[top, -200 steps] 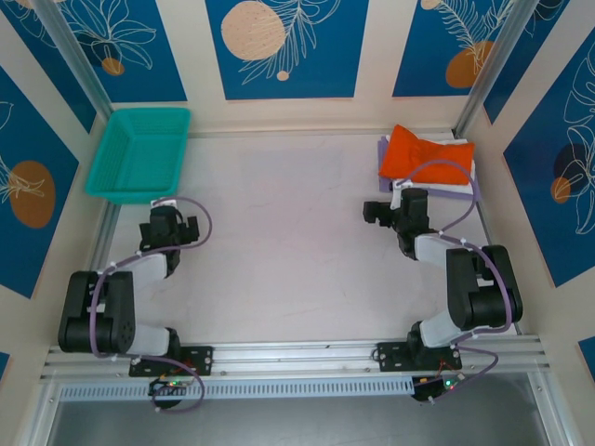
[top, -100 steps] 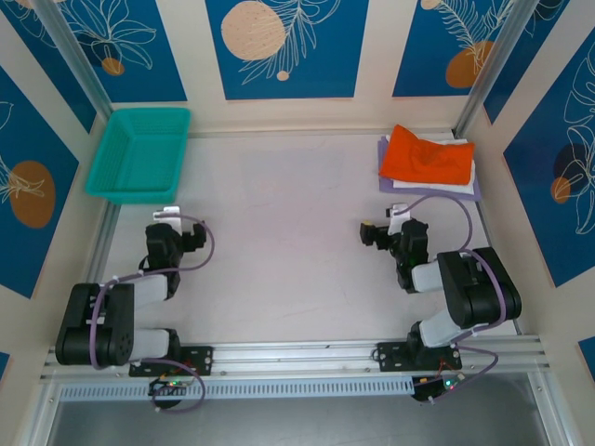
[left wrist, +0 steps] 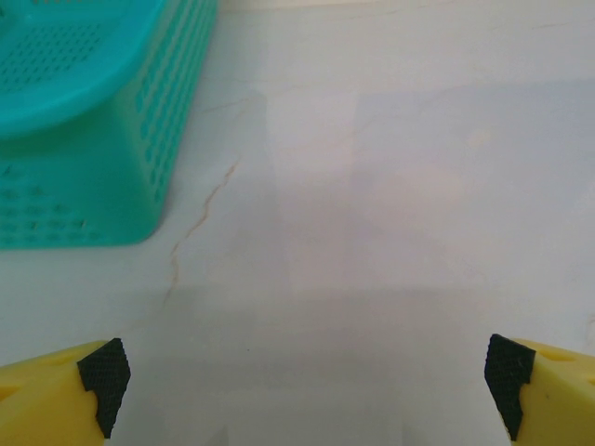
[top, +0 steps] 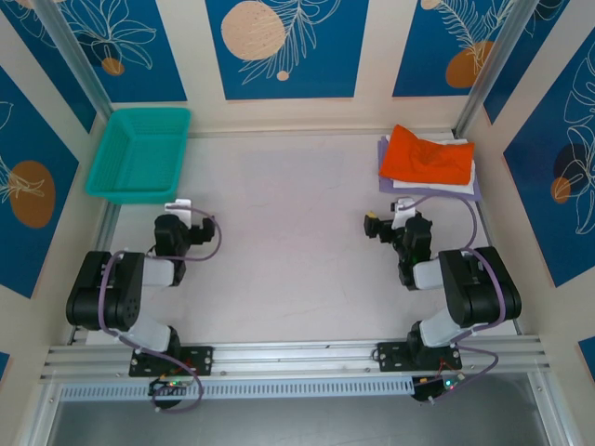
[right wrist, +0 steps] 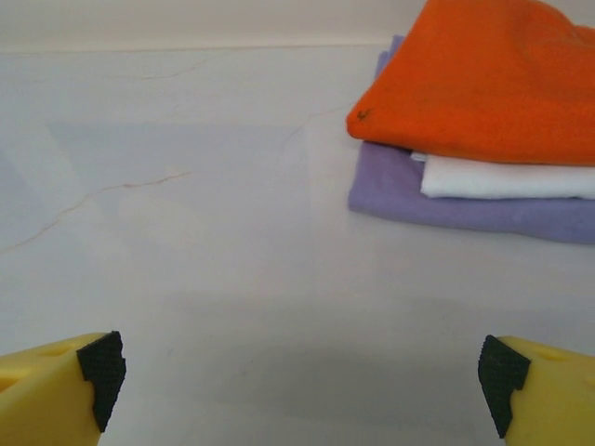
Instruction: Fold and stack the t-shirts
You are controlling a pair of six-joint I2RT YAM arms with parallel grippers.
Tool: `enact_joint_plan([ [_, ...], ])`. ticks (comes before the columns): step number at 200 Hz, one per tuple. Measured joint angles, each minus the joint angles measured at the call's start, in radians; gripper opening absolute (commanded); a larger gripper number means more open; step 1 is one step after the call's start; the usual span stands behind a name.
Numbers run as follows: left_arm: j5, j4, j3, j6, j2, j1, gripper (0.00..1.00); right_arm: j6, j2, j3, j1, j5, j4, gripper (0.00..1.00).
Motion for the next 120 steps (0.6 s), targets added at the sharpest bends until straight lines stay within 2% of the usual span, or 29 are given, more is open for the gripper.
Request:
enact_joint_plan([
  [25, -0.002, 0.0, 0.012, 0.008, 0.0, -0.009, 1.0, 0.024, 0.002, 0.072, -0.046, -0.005, -0.043, 0.99],
  [120, -0.004, -0.007, 0.012, 0.025, 0.0, -0.009, 1.0, 0.031, 0.002, 0.074, -0.038, -0.006, -0.099, 0.99],
])
